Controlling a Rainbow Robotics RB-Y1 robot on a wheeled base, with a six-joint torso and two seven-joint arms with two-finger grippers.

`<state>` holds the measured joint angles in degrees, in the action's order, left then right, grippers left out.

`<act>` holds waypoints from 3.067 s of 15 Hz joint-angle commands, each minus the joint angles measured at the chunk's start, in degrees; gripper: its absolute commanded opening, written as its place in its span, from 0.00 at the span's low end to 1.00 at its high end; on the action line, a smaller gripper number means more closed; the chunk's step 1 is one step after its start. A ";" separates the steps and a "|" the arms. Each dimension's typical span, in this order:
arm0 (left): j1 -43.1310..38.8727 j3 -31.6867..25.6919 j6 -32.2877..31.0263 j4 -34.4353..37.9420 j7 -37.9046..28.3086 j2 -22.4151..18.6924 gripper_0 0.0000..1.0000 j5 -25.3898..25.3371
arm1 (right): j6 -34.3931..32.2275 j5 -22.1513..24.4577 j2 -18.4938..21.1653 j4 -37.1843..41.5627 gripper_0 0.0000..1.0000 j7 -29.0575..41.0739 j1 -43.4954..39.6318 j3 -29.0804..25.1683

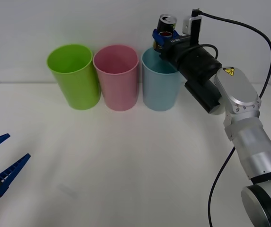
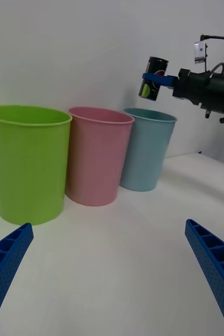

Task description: Grasp the object on the table and drop it into the matching bin: aluminum can to the light blue bin, PET bottle to the pink bin.

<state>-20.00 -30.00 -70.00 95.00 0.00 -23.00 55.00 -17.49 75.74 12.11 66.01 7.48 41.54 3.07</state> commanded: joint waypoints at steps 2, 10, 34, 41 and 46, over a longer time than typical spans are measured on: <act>0.00 0.00 0.00 0.00 0.00 0.00 1.00 0.00 | 0.00 0.19 0.02 -0.01 0.00 -0.10 -0.15 0.18; 0.00 0.00 0.00 0.00 0.00 0.00 1.00 0.00 | -0.53 0.28 0.55 -0.01 1.00 -0.45 -0.23 0.18; 0.00 0.00 0.00 0.00 0.00 0.00 1.00 0.00 | -4.31 -5.70 19.01 41.22 1.00 -0.80 -42.69 0.71; 0.00 0.00 0.00 0.00 0.00 0.00 1.00 0.00 | -22.77 -5.96 15.14 42.62 1.00 -9.41 -53.94 -11.15; 0.00 0.00 0.00 0.00 0.00 0.00 1.00 0.00 | -33.31 -5.87 10.83 42.62 1.00 -16.80 -60.88 -18.36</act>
<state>-20.00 -30.00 -70.00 95.00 0.00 -23.00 55.00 -49.48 69.82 23.47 108.64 -8.51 -18.41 -14.30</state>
